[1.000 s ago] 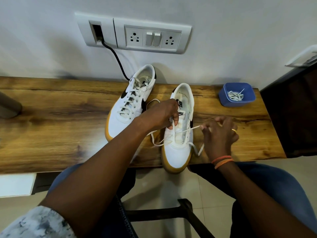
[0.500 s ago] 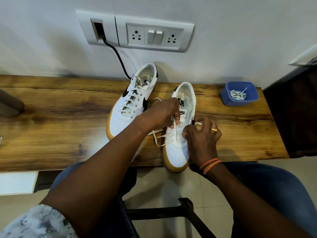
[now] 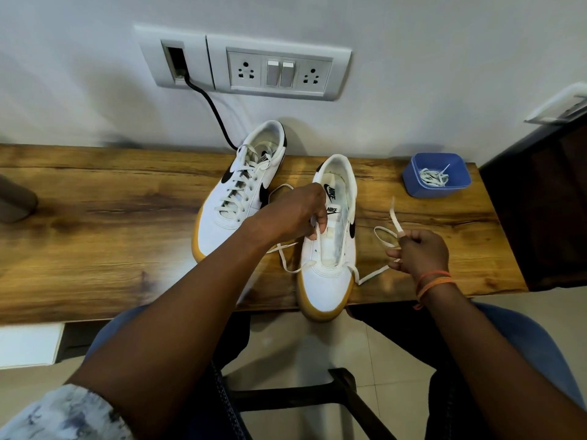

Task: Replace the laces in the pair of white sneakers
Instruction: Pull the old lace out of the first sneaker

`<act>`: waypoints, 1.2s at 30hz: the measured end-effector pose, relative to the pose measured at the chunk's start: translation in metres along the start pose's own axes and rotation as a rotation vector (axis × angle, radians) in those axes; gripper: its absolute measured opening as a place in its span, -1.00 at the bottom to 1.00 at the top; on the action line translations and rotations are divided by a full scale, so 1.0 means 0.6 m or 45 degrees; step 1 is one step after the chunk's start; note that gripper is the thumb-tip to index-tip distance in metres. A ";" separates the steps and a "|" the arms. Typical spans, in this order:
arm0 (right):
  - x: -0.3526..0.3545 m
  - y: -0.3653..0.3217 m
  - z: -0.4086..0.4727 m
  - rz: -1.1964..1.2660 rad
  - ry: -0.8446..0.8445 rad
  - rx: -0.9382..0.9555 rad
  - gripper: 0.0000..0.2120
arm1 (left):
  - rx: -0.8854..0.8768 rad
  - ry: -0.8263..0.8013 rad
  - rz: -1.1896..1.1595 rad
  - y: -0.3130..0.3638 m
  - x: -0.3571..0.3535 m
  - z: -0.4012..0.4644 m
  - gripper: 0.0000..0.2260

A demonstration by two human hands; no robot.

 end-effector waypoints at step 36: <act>-0.070 -0.059 0.006 -0.483 -0.733 0.417 -0.81 | 0.318 0.130 0.336 0.058 -0.065 -0.087 -0.82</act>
Point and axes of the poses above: each hand's wrist, its own z-axis towards the middle knuckle, its own x-axis out of the back of the hand, y = z × x, the point moved 1 cm from there along z, towards the middle knuckle, and after that the axes turned 2 degrees about -x, right-handed, at the moved point
